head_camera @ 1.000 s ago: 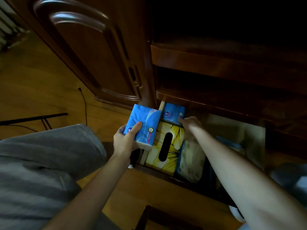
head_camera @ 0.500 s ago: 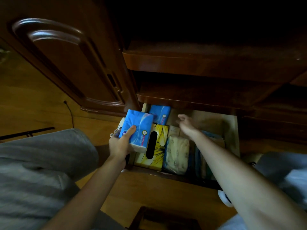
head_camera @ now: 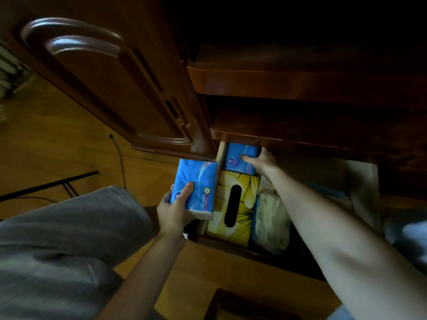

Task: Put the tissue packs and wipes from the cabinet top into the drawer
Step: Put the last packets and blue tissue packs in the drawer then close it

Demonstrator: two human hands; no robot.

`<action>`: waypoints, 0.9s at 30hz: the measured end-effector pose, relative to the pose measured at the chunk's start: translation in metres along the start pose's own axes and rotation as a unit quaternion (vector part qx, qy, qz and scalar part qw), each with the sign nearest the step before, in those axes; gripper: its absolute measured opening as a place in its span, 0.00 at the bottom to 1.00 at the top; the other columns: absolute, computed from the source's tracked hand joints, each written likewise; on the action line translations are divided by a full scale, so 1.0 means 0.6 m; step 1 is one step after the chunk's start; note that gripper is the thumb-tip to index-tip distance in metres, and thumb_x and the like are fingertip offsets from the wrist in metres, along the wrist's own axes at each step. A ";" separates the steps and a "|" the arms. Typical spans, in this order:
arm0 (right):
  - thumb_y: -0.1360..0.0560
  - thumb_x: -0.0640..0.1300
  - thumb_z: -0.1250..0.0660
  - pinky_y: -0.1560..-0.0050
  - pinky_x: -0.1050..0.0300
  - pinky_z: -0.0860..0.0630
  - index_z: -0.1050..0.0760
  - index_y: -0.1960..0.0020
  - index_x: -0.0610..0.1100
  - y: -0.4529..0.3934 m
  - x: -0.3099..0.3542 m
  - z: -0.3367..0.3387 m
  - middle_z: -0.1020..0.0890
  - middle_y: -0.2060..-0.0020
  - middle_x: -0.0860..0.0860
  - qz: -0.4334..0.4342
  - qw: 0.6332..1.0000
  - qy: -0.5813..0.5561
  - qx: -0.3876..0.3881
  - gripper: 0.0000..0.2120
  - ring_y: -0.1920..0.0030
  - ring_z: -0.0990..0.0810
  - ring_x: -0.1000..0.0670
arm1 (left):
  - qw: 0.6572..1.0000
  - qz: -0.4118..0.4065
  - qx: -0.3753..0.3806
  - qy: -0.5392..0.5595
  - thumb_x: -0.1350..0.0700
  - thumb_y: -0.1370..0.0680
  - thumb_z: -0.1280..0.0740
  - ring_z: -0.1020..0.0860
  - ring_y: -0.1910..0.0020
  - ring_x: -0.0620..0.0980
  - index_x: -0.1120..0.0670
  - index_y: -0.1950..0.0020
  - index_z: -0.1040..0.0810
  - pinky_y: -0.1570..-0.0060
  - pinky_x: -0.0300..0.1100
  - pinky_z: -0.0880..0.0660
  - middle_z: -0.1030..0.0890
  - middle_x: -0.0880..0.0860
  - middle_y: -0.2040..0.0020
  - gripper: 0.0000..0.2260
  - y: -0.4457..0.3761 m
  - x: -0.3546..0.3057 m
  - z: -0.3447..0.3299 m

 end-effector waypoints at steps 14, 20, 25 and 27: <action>0.18 0.66 0.50 0.37 0.44 0.30 0.33 0.24 0.47 0.042 -0.051 0.090 0.26 0.28 0.44 -0.015 0.989 0.120 -0.087 0.32 0.31 0.26 0.40 | 0.998 -0.010 0.065 0.010 0.53 0.29 0.22 0.14 0.53 0.54 0.55 0.40 0.22 0.51 0.54 0.17 0.14 0.56 0.47 0.21 0.013 -0.023 -0.075; 0.15 0.58 0.55 0.48 0.50 0.30 0.23 0.39 0.40 0.090 -0.127 0.083 0.19 0.43 0.39 0.010 0.980 0.200 0.003 0.29 0.46 0.22 0.42 | 0.996 -0.013 0.084 -0.023 0.52 0.28 0.23 0.14 0.57 0.51 0.54 0.50 0.21 0.63 0.44 0.16 0.13 0.54 0.53 0.12 0.031 -0.002 -0.095; 0.15 0.54 0.49 0.34 0.42 0.31 0.32 0.28 0.42 0.100 -0.117 0.072 0.24 0.34 0.39 0.010 0.979 0.199 0.035 0.22 0.33 0.27 0.37 | 0.994 -0.025 0.097 -0.050 0.52 0.27 0.24 0.14 0.61 0.49 0.52 0.50 0.22 0.69 0.41 0.18 0.14 0.54 0.54 0.10 0.045 0.003 -0.105; 0.16 0.57 0.47 0.34 0.44 0.32 0.36 0.24 0.43 0.100 -0.114 0.074 0.28 0.29 0.40 0.010 0.970 0.233 0.068 0.25 0.30 0.29 0.37 | 0.993 -0.023 0.097 -0.063 0.51 0.27 0.24 0.14 0.60 0.49 0.51 0.49 0.22 0.68 0.41 0.19 0.14 0.54 0.53 0.11 0.047 0.006 -0.106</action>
Point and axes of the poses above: each hand's wrist, its own y-axis away from the middle knuckle, its own z-axis out of the back of the hand, x = y × z, the point moved 10 cm from there along -y, towards the middle knuckle
